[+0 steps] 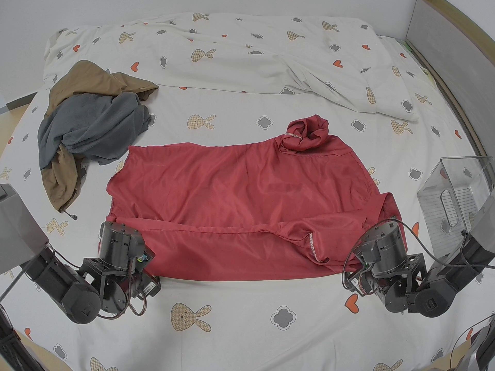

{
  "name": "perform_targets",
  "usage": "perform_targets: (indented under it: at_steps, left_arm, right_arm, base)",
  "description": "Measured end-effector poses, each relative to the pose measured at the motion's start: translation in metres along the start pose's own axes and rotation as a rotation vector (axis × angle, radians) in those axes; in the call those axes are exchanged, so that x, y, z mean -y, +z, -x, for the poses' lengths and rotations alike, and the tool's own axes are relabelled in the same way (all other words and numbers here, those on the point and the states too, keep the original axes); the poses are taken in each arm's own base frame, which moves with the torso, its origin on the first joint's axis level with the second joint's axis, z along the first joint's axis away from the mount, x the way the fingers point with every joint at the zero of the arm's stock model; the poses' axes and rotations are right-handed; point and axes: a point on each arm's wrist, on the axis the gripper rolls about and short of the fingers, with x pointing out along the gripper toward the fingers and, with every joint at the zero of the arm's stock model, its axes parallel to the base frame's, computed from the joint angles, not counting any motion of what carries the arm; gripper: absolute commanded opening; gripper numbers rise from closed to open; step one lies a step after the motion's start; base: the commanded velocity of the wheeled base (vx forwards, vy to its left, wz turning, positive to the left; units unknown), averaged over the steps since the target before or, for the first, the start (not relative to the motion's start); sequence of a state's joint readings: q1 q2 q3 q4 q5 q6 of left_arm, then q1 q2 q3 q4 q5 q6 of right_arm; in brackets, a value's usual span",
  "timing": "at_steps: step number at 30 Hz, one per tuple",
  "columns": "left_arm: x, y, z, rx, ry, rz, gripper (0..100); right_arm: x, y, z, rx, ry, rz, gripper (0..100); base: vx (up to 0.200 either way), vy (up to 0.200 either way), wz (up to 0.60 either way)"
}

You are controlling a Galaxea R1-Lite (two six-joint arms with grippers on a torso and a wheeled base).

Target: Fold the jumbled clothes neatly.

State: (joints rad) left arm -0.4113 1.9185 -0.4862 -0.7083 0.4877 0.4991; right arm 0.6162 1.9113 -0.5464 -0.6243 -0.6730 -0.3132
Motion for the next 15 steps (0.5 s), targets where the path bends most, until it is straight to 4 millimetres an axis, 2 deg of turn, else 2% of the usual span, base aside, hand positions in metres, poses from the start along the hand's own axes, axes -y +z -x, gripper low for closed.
perform_targets:
  at_steps: [9, 15]
  left_arm:
    - [0.0, 0.0, 0.0, 0.0, 0.0, 0.0, 100]
    - [0.001, 0.0, -0.001, -0.002, -0.001, 0.0, 100]
  right_arm:
    - [0.007, 0.01, 0.0, 0.026, -0.017, -0.019, 100]
    - [0.012, 0.013, 0.008, 0.054, -0.019, -0.026, 100]
  base:
    - [0.0, 0.0, 0.0]
    - [0.0, 0.0, 0.0]
